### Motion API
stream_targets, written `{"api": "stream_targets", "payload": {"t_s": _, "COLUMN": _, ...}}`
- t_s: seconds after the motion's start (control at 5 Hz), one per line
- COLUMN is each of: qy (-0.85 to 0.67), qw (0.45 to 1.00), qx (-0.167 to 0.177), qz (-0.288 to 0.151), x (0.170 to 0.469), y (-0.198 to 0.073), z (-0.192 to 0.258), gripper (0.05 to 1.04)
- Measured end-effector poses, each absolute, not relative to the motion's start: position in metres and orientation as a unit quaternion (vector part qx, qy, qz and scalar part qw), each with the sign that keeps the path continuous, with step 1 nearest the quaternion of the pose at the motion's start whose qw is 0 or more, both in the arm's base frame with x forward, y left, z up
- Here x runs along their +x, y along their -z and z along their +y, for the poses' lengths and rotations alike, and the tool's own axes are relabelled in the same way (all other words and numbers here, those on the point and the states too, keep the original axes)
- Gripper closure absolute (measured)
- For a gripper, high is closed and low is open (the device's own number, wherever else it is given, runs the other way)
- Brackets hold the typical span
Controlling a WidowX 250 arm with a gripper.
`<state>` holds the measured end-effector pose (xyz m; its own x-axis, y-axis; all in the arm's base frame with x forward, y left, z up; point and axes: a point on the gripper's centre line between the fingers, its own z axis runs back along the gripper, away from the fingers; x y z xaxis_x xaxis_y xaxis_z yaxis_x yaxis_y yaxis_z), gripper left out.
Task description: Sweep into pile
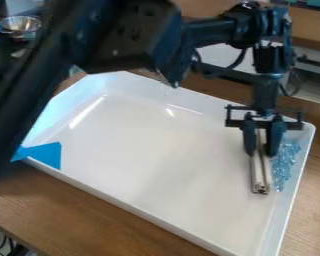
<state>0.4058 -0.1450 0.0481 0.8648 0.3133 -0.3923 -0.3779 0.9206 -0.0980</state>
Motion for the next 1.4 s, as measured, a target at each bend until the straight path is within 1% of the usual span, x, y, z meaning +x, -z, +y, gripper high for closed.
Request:
{"api": "stream_targets", "payload": {"t_s": 0.2, "qy": -0.18, "qw": 0.959, "qx": -0.095, "qz": 0.195, "x": 0.403, "y": -0.051, "z": -0.138, "gripper": 0.733}}
{"api": "stream_targets", "payload": {"t_s": 0.4, "qy": -0.2, "qw": 0.953, "qx": -0.119, "qz": 0.196, "x": 0.393, "y": -0.083, "z": -0.104, "gripper": 0.733}}
{"api": "stream_targets", "payload": {"t_s": 0.6, "qy": -0.221, "qw": 0.944, "qx": -0.158, "qz": 0.188, "x": 0.377, "y": -0.119, "z": -0.051, "gripper": 0.733}}
{"api": "stream_targets", "payload": {"t_s": 0.8, "qy": -0.225, "qw": 0.941, "qx": -0.167, "qz": 0.188, "x": 0.359, "y": -0.131, "z": -0.011, "gripper": 0.733}}
{"api": "stream_targets", "payload": {"t_s": 1.0, "qy": -0.213, "qw": 0.949, "qx": -0.137, "qz": 0.187, "x": 0.343, "y": -0.124, "z": 0.029, "gripper": 0.733}}
{"api": "stream_targets", "payload": {"t_s": 1.2, "qy": -0.221, "qw": 0.951, "qx": -0.126, "qz": 0.176, "x": 0.332, "y": -0.117, "z": 0.079, "gripper": 0.733}}
{"api": "stream_targets", "payload": {"t_s": 1.4, "qy": -0.227, "qw": 0.957, "qx": -0.085, "qz": 0.162, "x": 0.328, "y": -0.106, "z": 0.103, "gripper": 0.733}}
